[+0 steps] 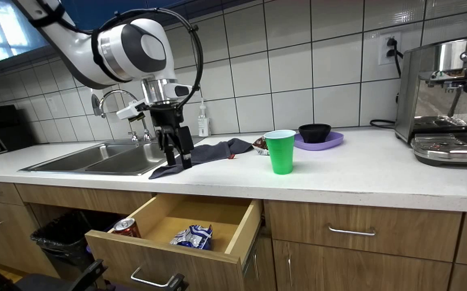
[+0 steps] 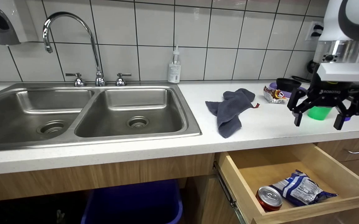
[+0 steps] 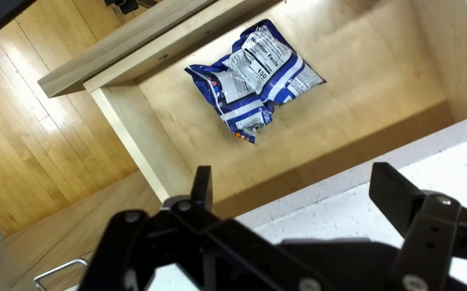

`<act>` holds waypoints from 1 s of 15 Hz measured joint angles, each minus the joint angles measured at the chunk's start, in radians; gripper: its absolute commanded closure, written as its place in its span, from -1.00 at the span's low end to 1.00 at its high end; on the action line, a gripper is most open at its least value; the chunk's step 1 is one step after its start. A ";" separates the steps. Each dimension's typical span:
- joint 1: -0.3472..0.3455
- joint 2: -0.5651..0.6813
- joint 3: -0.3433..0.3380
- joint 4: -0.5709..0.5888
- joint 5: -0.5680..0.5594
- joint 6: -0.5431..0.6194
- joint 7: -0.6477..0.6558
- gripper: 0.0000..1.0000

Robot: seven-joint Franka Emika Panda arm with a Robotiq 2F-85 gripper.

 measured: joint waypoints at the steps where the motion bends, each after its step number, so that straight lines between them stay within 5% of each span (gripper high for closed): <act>1: -0.006 -0.004 0.000 0.010 0.000 -0.002 -0.002 -1.00; 15: -0.049 0.017 0.002 0.162 0.004 -0.018 0.044 -1.00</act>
